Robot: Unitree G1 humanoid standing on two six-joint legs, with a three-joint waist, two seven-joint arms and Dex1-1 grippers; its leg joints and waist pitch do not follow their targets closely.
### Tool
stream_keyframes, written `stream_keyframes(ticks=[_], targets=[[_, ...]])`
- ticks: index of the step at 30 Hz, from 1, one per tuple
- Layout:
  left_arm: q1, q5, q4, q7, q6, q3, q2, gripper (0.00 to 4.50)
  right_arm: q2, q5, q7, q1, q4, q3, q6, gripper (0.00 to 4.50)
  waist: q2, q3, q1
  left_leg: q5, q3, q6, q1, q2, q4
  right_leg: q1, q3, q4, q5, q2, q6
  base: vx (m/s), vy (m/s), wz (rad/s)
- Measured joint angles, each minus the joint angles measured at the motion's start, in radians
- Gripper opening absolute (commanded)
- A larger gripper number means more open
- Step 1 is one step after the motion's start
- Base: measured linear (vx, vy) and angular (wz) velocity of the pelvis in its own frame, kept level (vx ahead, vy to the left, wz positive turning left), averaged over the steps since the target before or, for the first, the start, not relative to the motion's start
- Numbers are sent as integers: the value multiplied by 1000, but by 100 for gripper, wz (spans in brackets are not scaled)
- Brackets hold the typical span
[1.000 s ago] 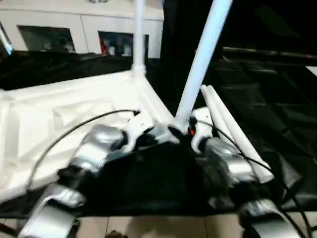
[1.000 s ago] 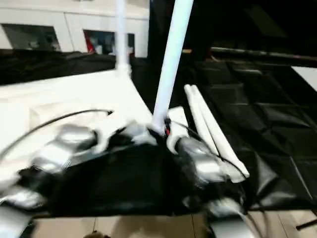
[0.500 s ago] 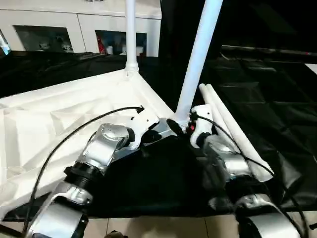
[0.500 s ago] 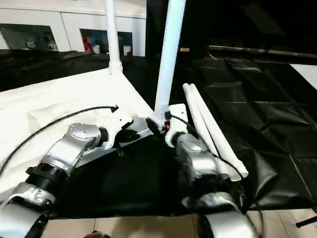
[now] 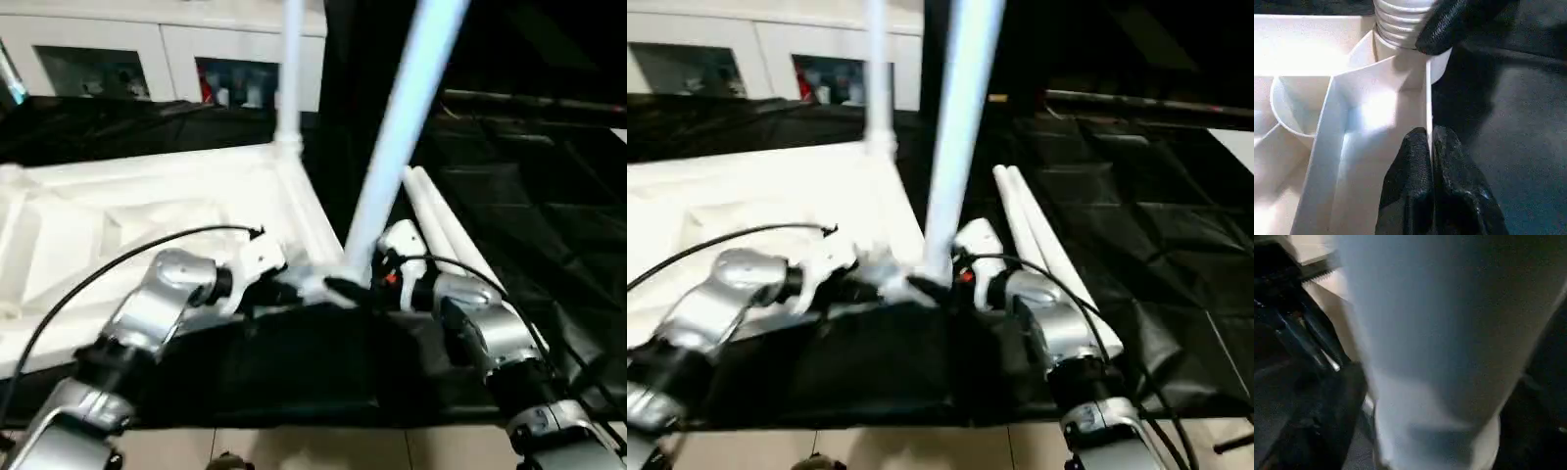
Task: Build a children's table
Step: Rotate leg to tighten
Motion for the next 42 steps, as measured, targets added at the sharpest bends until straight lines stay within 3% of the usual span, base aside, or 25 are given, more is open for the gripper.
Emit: stream_keyframes(ticks=[3,14,18,20,22,25,28,32,37,38,42], targets=[[6,-2,-12,-12,8,0,7,0,-17,3,31,3,-17,8,27,394,-2,1,4,0,0,0,0,0,0,0,0,0,0,0,0,0,0,0],[6,-6,-14,-15,18,0,9,0,-24,-8,37,12,-21,24,41,297,-3,1,4,0,1,0,0,0,0,0,1,0,0,0,0,0,0,0],[6,-6,-13,-4,18,1,8,0,-7,-9,14,12,-18,18,41,282,-3,1,4,0,1,0,1,0,1,0,1,1,0,0,0,0,0,0],[5,7,-4,42,21,5,-9,0,28,-9,-56,9,18,-10,33,279,-4,1,3,0,1,0,2,0,1,0,1,1,0,0,0,0,0,0],[-21,36,35,116,30,9,-53,0,85,-10,-184,-13,82,-60,17,279,-4,1,-1,0,2,0,3,0,1,1,3,2,2,0,0,0,0,0],[-43,56,64,181,39,10,-92,0,119,-9,-286,-39,126,-87,15,278,-5,0,-4,0,2,-1,3,0,1,1,4,1,3,0,0,0,0,0],[-91,84,139,322,69,19,-192,0,187,-16,-499,-97,222,-149,-11,278,-5,0,-5,1,3,-1,4,-1,1,1,6,1,5,0,1,0,0,0],[-125,99,191,424,93,19,-259,0,251,-41,-700,-150,319,-174,-74,278,-5,-1,-8,0,5,-1,5,-2,1,1,10,1,6,0,2,0,0,0],[-133,109,202,442,94,19,-272,0,269,-60,-747,-161,363,-182,-133,278,-6,-1,-7,0,5,-1,5,-2,1,1,11,1,6,0,3,0,0,0],[-133,113,203,442,88,19,-271,0,270,-60,-743,-163,367,-188,-143,333,-6,-1,-8,0,5,-1,5,-2,1,1,11,1,6,0,3,0,0,0],[-131,115,202,430,62,17,-248,0,262,-50,-640,-159,377,-200,-176,367,-6,0,-9,0,5,-1,3,-2,0,-2,11,1,7,1,4,0,0,0]])
